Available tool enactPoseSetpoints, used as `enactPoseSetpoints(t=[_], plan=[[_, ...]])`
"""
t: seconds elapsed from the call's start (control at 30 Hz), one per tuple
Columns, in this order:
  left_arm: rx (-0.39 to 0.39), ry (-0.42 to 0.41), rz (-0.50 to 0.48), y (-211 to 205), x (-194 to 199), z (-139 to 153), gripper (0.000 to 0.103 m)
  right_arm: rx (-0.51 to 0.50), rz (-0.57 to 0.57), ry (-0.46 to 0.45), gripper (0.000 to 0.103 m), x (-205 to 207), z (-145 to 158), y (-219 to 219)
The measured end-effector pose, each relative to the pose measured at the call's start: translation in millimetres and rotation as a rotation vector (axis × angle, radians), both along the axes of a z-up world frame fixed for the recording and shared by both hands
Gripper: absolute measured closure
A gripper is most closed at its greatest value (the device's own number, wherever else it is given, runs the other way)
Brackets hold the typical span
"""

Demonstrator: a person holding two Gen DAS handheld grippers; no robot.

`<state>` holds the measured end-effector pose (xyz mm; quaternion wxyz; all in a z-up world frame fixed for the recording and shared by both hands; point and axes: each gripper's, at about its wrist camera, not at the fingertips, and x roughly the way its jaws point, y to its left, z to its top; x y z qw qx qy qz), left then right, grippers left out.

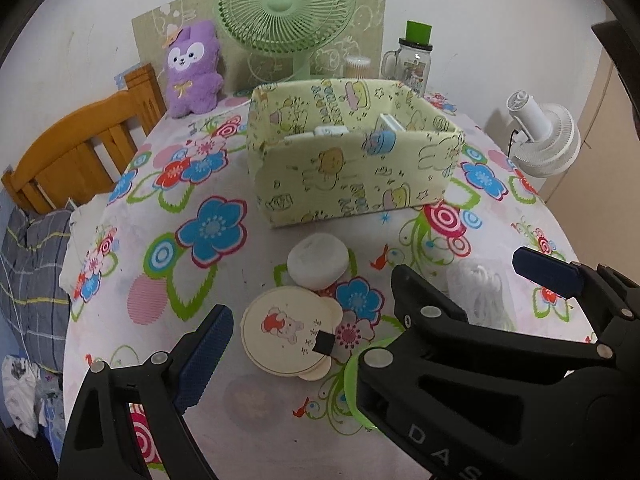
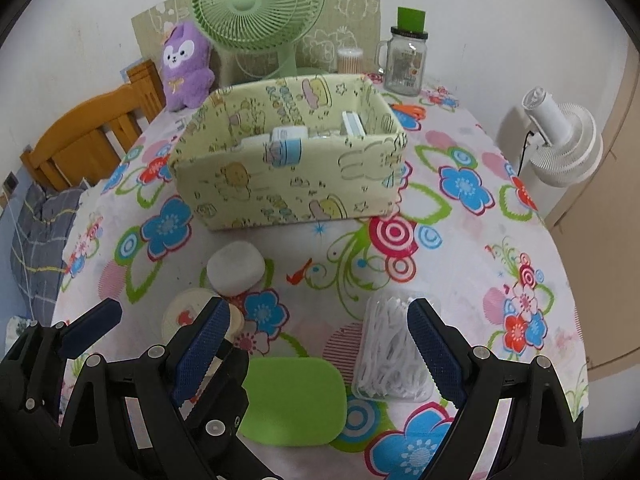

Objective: Organize rigid objects
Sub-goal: 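Move the right tool toward the clear floss box while left approaches the round coaster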

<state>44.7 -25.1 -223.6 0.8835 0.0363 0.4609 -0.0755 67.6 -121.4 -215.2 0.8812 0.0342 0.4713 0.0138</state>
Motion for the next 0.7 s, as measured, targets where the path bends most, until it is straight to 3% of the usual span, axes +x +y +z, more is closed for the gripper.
enactPoseSetpoints(t=[0.27, 0.53, 0.7], plan=[[0.019, 0.012, 0.017, 4, -2, -23, 0.009, -0.011, 0.011, 0.005, 0.011, -1, -22, 5], [0.051, 0.039, 0.020, 6, 1, -43, 0.009, -0.084, 0.022, -0.004, 0.011, -3, -36, 10], [0.060, 0.050, 0.023, 9, 9, -51, 0.009, -0.068, -0.004, 0.019, 0.011, 3, -45, 7]])
